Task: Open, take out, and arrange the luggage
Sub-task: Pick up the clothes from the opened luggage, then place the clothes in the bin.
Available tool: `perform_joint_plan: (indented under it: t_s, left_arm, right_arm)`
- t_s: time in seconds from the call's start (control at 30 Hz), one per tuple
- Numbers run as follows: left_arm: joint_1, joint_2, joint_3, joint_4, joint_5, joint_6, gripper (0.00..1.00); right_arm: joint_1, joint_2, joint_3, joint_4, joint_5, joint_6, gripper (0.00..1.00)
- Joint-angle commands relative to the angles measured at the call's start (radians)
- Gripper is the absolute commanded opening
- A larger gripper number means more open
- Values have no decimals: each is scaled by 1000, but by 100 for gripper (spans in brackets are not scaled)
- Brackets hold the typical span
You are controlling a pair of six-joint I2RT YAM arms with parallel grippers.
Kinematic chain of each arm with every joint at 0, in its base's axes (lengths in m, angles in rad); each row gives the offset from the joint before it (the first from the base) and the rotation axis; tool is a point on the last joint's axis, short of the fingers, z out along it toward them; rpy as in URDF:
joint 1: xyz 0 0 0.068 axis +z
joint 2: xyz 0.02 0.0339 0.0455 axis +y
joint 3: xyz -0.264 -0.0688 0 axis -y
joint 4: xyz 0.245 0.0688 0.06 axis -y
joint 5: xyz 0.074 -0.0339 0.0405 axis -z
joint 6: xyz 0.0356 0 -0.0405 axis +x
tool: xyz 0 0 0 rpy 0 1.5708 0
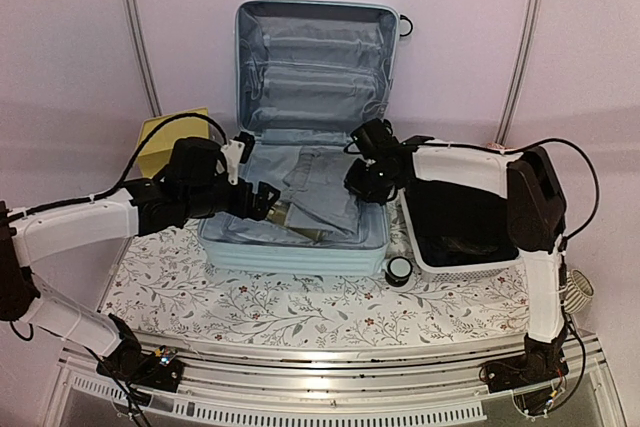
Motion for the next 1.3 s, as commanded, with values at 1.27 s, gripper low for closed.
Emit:
perform_joint_plan:
  t_s: [1.27]
  left_arm:
    - [13, -28, -8, -38, 16, -8, 98]
  right_arm:
    - [-185, -532, -128, -318, -133, -708, 5]
